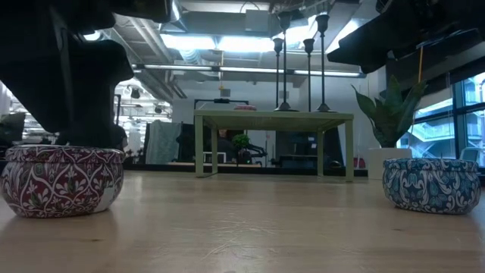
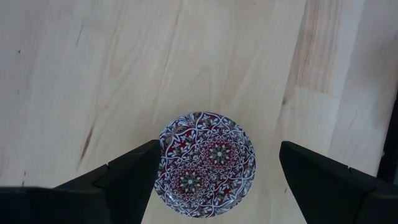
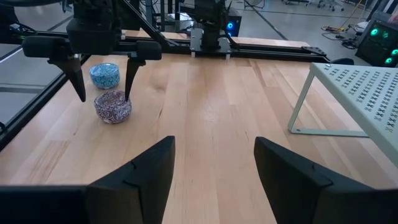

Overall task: Pick & Place candle stick holders
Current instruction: Put the red scented candle on the shelf

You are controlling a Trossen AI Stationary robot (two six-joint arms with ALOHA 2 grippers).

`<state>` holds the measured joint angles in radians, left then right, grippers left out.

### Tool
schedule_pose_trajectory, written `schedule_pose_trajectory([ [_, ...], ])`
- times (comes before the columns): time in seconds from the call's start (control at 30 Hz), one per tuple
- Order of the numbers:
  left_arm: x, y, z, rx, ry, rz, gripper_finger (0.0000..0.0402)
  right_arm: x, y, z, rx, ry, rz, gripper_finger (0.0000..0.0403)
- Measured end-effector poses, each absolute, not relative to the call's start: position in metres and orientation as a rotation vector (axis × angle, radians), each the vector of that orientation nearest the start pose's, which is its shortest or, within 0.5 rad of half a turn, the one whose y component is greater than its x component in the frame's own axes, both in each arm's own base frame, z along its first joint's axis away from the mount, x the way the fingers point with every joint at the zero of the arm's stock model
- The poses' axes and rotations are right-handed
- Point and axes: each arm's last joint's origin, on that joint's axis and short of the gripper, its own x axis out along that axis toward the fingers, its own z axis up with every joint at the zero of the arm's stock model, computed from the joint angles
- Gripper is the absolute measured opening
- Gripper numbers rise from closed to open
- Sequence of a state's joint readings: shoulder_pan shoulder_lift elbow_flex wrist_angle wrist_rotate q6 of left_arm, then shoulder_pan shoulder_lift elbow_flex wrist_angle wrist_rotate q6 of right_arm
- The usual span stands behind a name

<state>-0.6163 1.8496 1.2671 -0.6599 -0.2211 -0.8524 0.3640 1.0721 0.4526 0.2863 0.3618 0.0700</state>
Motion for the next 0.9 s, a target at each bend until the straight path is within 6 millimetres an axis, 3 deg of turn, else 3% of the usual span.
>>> schedule_pose_trajectory([
  [0.9,0.2964,-0.2043,0.1804,-0.211,1.197,0.138,0.0326,0.2070,0.0679,0.2109,-0.049,0.311,-0.009,0.0225],
])
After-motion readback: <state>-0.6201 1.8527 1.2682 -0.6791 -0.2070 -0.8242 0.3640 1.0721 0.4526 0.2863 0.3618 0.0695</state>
